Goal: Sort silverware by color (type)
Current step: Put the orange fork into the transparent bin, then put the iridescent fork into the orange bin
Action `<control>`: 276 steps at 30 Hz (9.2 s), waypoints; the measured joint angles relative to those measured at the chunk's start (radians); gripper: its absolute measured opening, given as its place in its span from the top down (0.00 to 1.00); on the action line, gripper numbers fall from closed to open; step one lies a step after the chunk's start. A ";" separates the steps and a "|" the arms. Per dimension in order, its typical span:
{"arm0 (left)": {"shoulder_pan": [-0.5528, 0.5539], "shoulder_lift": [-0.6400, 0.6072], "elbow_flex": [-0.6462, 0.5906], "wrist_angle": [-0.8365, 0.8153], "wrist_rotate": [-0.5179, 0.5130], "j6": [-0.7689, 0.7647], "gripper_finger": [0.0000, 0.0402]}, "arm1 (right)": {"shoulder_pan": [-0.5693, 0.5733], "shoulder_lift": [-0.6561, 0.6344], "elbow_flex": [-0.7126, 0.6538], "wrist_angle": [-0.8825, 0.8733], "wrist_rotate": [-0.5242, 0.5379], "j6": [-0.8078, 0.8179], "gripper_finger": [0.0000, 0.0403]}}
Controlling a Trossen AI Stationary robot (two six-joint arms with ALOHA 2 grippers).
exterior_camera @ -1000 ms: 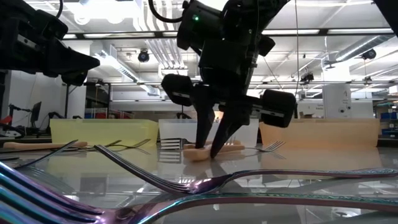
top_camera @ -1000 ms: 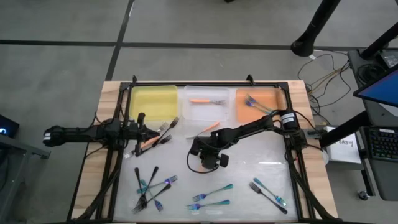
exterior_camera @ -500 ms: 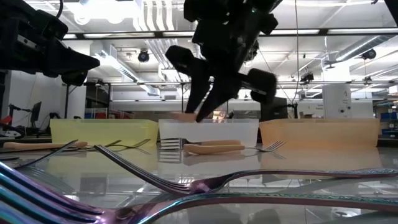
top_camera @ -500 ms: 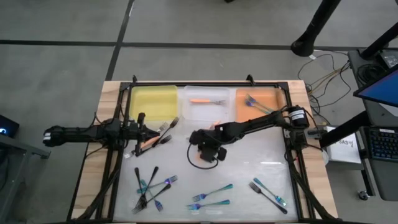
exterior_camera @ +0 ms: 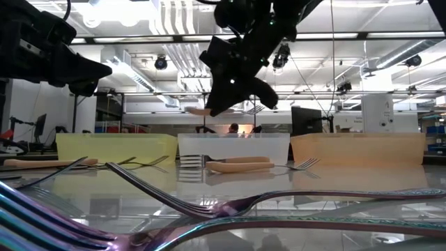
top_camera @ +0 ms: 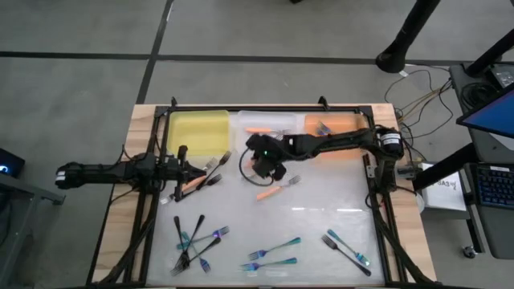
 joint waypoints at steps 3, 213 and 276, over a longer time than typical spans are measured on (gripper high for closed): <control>0.000 0.000 0.000 0.000 0.000 0.000 1.00 | -0.049 0.002 0.000 0.083 0.001 0.030 0.87; 0.000 0.007 0.000 0.000 0.000 0.000 1.00 | 0.839 -0.332 -0.491 -0.488 0.049 2.629 0.98; 0.000 0.007 0.000 0.000 0.000 0.000 1.00 | -0.384 -0.408 -0.353 -0.612 0.280 1.087 0.86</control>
